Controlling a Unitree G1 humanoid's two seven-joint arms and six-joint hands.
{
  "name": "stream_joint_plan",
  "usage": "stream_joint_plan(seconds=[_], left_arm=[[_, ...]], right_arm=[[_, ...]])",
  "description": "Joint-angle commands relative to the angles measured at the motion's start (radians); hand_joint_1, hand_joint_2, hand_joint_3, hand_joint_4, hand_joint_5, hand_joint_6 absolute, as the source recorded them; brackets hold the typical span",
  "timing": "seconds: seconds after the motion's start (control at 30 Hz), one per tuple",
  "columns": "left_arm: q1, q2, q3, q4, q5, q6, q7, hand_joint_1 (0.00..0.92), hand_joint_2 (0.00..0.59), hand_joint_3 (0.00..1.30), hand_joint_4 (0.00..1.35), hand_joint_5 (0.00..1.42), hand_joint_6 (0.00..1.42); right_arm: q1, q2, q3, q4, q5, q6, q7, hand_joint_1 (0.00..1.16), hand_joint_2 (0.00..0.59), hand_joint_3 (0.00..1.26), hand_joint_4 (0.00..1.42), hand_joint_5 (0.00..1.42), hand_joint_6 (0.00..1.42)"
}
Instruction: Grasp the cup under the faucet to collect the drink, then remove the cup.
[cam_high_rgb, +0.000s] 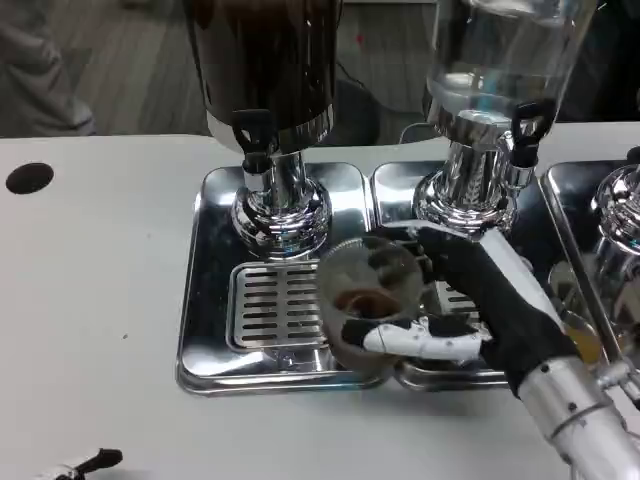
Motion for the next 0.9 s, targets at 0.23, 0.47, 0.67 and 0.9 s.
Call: stream_joint_plan(seconds=[0.23, 0.47, 0.67, 0.9], left_arm=[[-0.035, 0.002, -0.029, -0.021, 0.013, 0.056, -0.019, 0.009, 0.095, 0.31, 0.25, 0.25, 0.55], [-0.046, 0.003, -0.048, -0.027, 0.02, 0.078, -0.021, 0.009, 0.095, 0.31, 0.25, 0.26, 0.55], [-0.029, 0.002, -0.053, -0.036, 0.027, 0.072, -0.014, 0.009, 0.095, 0.31, 0.25, 0.26, 0.55], [-0.005, 0.002, -0.049, -0.057, 0.029, 0.067, -0.01, 0.0, 0.097, 0.31, 0.25, 0.27, 0.55]], right_arm=[[0.14, -0.05, -0.061, -0.124, 0.076, -0.086, 0.035, 0.81, 0.101, 0.48, 0.49, 0.5, 0.38], [0.219, -0.078, -0.104, -0.149, 0.115, -0.143, 0.053, 0.81, 0.101, 0.48, 0.49, 0.5, 0.38], [0.26, -0.099, -0.135, -0.144, 0.129, -0.193, 0.063, 0.81, 0.101, 0.49, 0.49, 0.5, 0.38], [0.305, -0.12, -0.169, -0.091, 0.149, -0.276, 0.073, 0.81, 0.101, 0.49, 0.5, 0.5, 0.4]])
